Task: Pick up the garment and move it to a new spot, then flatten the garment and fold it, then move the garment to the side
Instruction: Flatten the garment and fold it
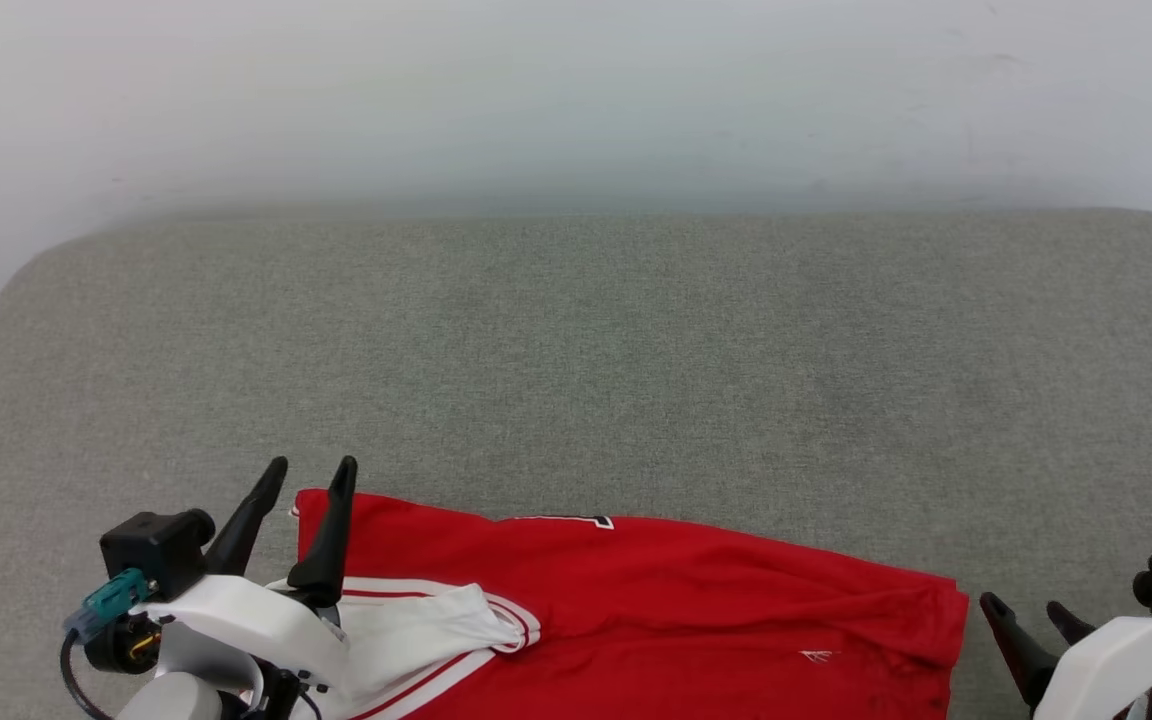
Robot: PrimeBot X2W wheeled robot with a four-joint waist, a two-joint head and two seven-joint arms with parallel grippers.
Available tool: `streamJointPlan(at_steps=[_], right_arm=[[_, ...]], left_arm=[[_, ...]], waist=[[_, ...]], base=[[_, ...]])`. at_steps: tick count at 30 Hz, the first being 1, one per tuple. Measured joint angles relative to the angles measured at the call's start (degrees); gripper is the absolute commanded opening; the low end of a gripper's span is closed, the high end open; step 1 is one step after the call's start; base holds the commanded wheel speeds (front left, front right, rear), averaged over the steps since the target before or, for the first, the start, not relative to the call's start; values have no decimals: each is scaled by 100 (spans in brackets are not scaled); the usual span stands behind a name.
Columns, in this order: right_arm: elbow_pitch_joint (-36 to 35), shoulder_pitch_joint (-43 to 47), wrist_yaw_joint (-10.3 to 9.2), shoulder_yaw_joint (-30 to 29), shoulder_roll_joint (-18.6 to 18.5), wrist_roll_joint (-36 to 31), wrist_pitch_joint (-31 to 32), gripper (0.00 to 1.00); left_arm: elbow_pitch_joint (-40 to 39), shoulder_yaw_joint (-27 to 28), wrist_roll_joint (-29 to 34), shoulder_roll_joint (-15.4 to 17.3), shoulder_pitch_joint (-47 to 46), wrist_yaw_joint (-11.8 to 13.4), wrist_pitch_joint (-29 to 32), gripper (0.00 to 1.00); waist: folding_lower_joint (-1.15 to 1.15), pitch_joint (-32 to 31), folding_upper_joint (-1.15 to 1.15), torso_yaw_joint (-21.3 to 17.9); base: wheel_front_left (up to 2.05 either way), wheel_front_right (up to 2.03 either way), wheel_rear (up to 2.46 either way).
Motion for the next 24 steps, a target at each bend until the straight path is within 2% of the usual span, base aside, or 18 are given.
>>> streamJointPlan(at_steps=[4,10,16,24], right_arm=[[-177,-24,0,-301,-4,-47,622,100],[-302,4,0,-442,-9,-163,1292,100],[-276,25,0,-323,-15,-225,1525,100],[299,-148,0,-158,85,-121,1572,100]], left_arm=[[-241,538,600,-159,182,77,1,100],[-599,1077,1363,-430,304,41,0,100],[-951,1373,1862,-646,558,18,0,100],[-1199,1523,1962,-939,734,-104,0,100]], waist=[[1,31,0,52],[1,80,0,204],[1,152,0,319],[1,312,0,438]], base=[[0,0,0],[0,0,0],[0,0,0],[0,0,0]])
